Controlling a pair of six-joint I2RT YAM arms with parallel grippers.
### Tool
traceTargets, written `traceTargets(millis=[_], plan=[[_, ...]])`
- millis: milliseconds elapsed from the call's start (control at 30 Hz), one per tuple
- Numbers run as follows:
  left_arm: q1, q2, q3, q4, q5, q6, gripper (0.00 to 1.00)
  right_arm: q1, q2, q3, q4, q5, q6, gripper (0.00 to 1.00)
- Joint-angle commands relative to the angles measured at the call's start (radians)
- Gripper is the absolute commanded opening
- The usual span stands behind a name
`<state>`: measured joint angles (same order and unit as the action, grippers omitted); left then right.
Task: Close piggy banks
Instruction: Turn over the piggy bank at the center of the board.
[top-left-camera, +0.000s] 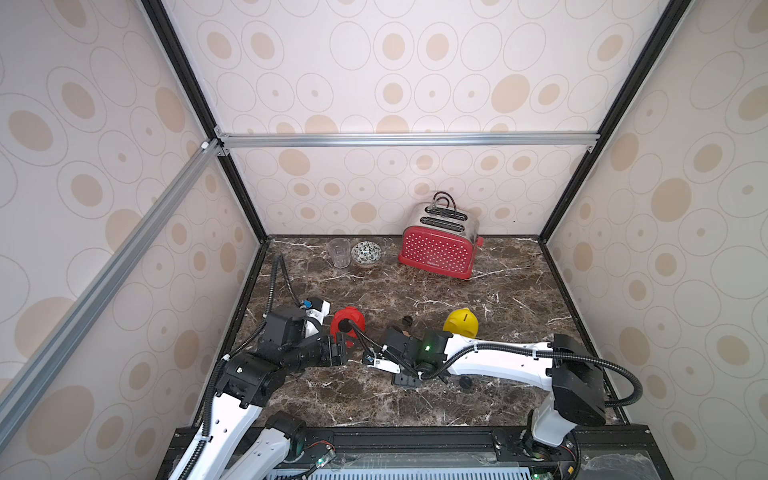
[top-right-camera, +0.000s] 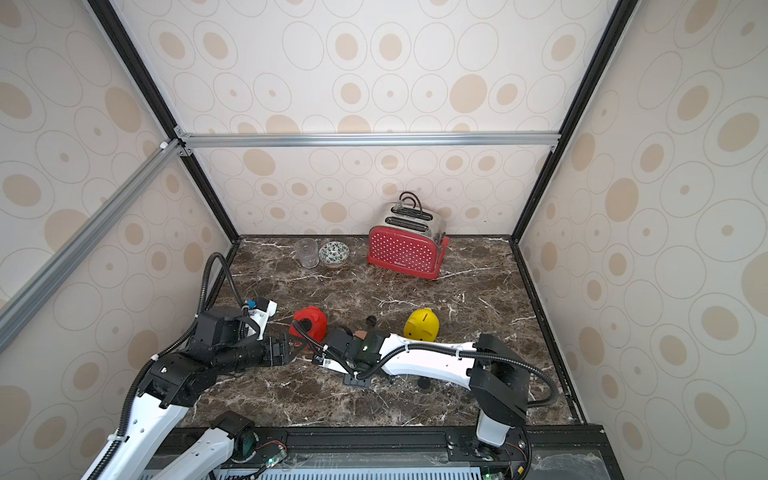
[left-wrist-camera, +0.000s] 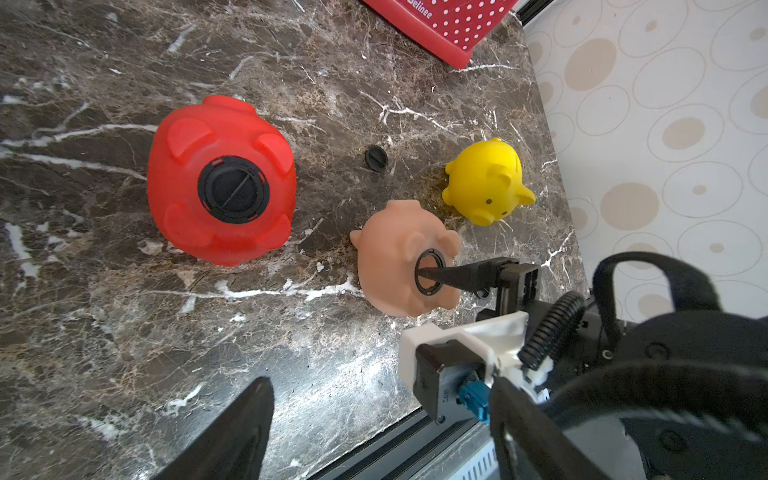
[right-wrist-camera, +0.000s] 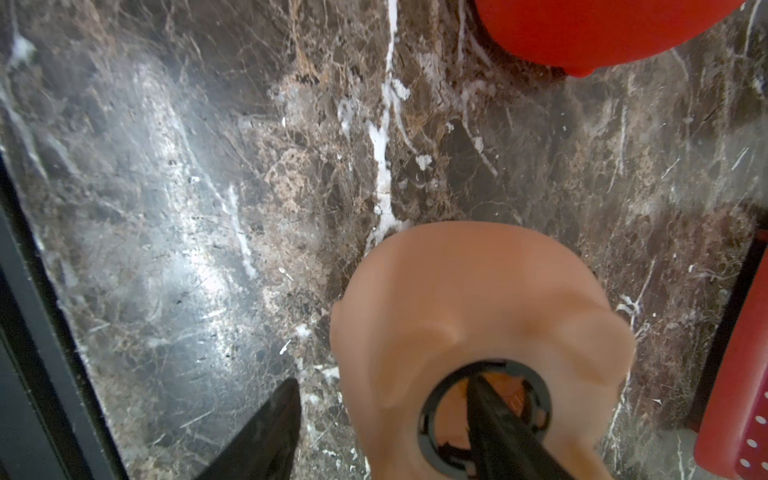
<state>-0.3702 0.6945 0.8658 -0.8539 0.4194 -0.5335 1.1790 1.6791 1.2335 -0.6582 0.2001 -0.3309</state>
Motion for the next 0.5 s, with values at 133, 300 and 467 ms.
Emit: traceTargets(millis=[133, 300, 467], plan=[[0.006, -0.008, -0.002, -0.009, -0.001, 0.020, 0.82, 0.006, -0.061, 0.051, -0.052, -0.019, -0.010, 0.66], [0.006, -0.004, -0.001, -0.009, -0.003, 0.020, 0.82, 0.005, -0.143, 0.073, -0.056, -0.039, 0.029, 0.66], [0.005, -0.006, 0.007, -0.016, -0.028, 0.021, 0.81, -0.028, -0.273, 0.051, 0.019, 0.005, 0.141, 0.66]])
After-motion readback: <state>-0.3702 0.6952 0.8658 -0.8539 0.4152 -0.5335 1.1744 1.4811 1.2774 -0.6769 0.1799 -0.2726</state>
